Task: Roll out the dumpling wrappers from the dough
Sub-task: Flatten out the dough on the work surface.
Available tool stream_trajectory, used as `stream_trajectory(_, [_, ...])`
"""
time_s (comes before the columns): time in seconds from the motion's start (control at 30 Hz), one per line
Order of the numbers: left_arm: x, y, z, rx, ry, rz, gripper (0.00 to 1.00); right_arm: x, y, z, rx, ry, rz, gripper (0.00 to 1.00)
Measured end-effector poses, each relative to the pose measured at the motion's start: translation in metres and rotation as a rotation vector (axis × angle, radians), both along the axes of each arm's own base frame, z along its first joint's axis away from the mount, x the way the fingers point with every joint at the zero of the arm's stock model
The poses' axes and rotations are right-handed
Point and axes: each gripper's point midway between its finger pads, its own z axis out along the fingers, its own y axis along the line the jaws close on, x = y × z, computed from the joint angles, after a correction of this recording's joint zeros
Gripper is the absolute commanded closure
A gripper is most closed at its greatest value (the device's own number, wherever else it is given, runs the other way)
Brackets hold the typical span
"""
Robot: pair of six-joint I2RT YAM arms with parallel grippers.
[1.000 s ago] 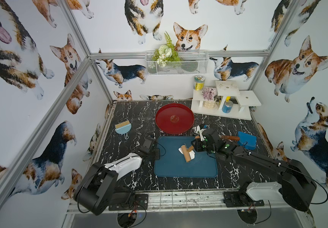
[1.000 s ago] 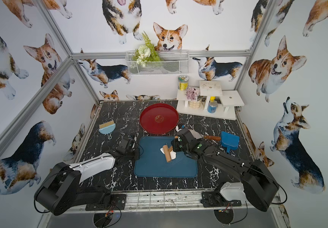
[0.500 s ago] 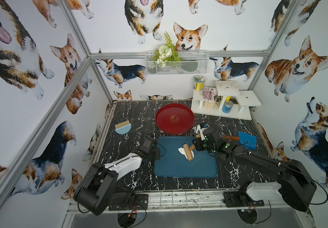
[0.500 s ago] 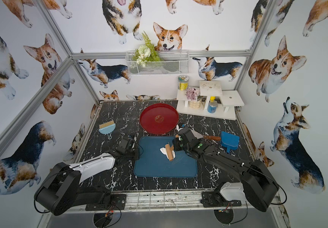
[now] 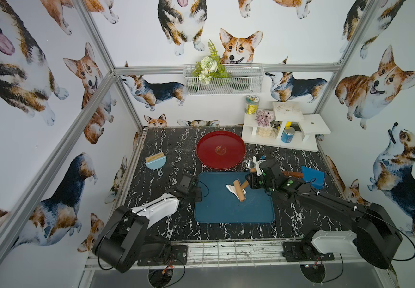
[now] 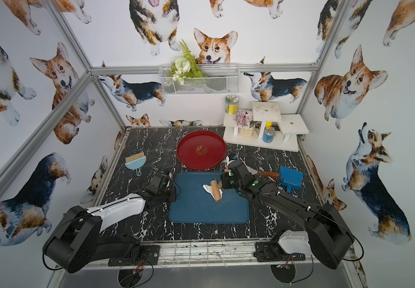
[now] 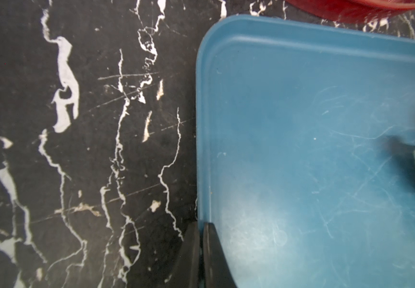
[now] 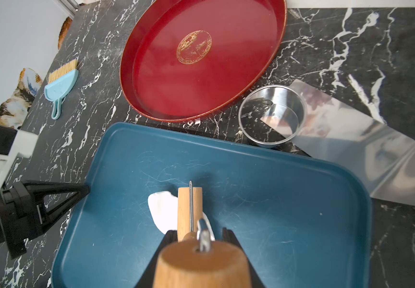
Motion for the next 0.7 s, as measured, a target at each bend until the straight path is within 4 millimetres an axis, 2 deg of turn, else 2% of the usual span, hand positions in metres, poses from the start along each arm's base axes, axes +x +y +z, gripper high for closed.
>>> stream_trajectory(0.17, [0.0,0.0,0.0,-0.001,-0.001,0.0,1.0,-0.003,0.002,-0.007,-0.008,0.01,0.017,1.0])
stream_trajectory(0.37, [0.0,0.0,0.0,0.0,-0.001,0.001,1.0,-0.007,0.034,-0.012,0.01,-0.015,0.074,1.0])
stream_trajectory(0.43, [0.0,0.002,0.0,0.007,-0.002,0.007,1.0,-0.007,0.039,-0.012,0.022,-0.019,0.075,1.0])
stream_trajectory(0.6, [0.0,0.003,0.0,0.01,-0.004,0.009,1.0,-0.006,0.04,-0.01,0.036,-0.019,0.062,1.0])
stream_trajectory(0.7, [0.0,0.003,0.0,0.01,-0.006,0.009,1.0,-0.005,0.03,-0.008,0.036,-0.007,0.041,1.0])
